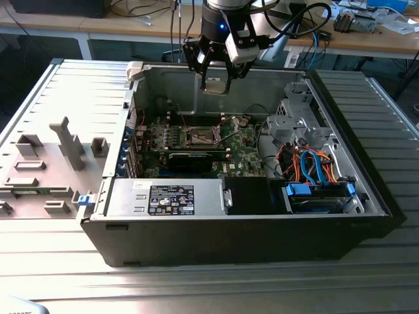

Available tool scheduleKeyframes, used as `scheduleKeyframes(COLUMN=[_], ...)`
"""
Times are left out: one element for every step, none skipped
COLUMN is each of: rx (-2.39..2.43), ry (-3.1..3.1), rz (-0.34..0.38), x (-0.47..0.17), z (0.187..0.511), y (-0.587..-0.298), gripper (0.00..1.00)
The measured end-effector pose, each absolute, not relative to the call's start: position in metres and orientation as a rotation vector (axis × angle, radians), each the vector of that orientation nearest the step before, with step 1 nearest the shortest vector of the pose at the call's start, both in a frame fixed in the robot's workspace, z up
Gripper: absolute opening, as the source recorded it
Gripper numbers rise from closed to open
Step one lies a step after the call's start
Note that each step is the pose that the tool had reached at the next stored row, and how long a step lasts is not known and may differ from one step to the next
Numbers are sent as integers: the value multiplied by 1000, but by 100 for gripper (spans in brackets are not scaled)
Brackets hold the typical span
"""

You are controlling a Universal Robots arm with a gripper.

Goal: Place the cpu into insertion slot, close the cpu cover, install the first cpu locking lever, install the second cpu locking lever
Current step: 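Place the cpu into insertion slot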

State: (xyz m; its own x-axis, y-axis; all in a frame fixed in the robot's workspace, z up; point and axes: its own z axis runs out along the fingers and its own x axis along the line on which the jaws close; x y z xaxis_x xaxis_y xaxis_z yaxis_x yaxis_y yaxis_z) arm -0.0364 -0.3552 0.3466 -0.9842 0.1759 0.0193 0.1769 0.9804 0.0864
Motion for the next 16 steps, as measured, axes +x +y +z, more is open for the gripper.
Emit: scheduleKeyframes(rx=[-278, -279, -279, -280, -280, -281, -282, -283, -283, -284, -285, -286, -286, -289, -290, -291], ry=[-3115, -3115, -3115, -3115, -3115, -3114, -3114, -3114, -3114, -3114, -3114, -3114, -3114, -3114, -3114, -3114], rz=[-138, -138, -138, -138, -138, -137, -137, -138, -138, -138, -138, -138, -138, -138, -138, -138], x=[-36, -36, -36, -36, -36, -36, -36, -36, -36, -36, -36, -36, -36, -36, -36, -36], z=[347, 347, 347, 347, 347, 347, 347, 347, 347, 347, 347, 347, 347, 347, 347, 347], y=[-355, -355, -355, -355, -355, -355, -355, -355, -355, -355, -355, -355, -355, -355, -355, -355], gripper=[54, 54, 54, 54, 54, 54, 54, 54, 54, 54, 54, 54, 54, 54, 54, 54])
